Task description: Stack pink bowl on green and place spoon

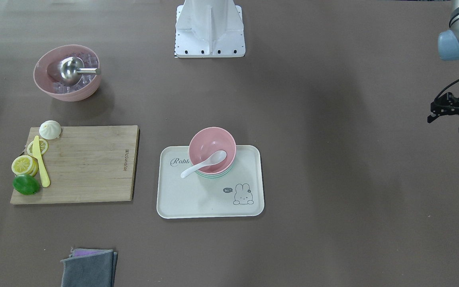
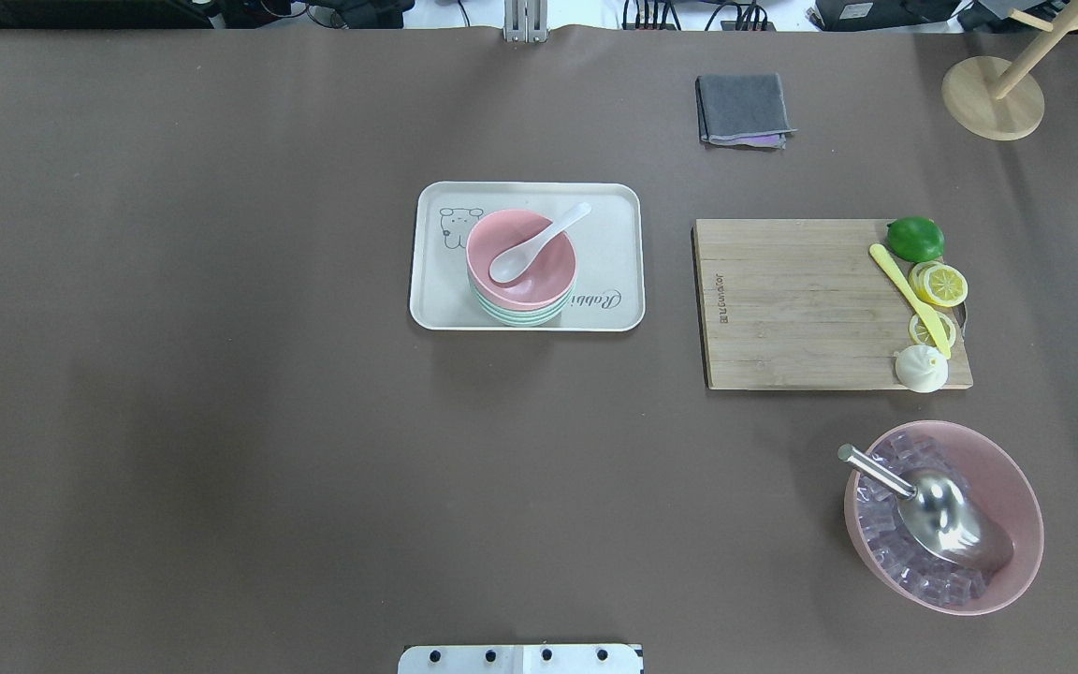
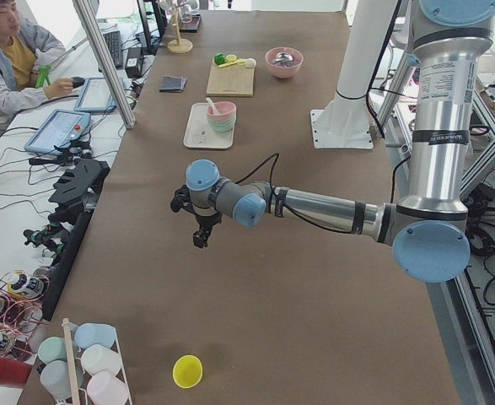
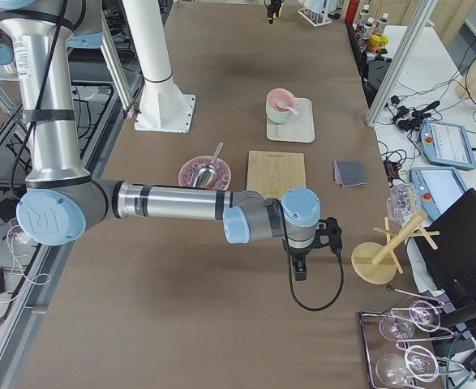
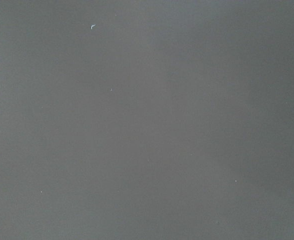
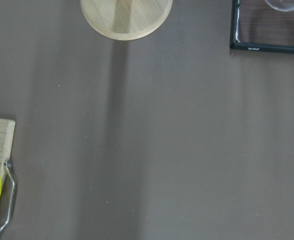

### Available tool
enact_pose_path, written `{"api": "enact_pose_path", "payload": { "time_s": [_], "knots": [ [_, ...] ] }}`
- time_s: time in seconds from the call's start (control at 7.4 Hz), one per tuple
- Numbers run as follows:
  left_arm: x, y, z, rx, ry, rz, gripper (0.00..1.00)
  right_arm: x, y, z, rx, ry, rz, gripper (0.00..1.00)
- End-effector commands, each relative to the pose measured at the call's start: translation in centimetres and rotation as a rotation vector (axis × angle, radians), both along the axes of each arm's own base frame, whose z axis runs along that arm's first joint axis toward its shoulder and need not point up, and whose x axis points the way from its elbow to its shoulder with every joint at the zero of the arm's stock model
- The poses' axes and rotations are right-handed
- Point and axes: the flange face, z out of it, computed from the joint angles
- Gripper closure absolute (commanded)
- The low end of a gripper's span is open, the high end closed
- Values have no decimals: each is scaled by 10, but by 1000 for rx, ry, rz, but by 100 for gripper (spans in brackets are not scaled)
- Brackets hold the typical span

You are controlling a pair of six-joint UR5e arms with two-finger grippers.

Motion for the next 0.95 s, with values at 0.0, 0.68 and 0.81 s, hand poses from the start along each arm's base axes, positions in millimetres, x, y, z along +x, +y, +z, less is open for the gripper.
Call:
{"api": "enact_pose_path", "payload": {
  "time_s": [0.0, 0.68, 0.81],
  "knots": [
    [0, 0, -1, 1, 2, 0, 2, -1, -1, -2, 1, -8, 0, 0],
    [1, 0, 0, -1, -3, 0, 2, -1, 3, -6, 7, -12, -1, 0],
    [0, 0, 3, -5, -4, -2, 2, -1, 5, -8, 12, -12, -1, 0]
  ]
}}
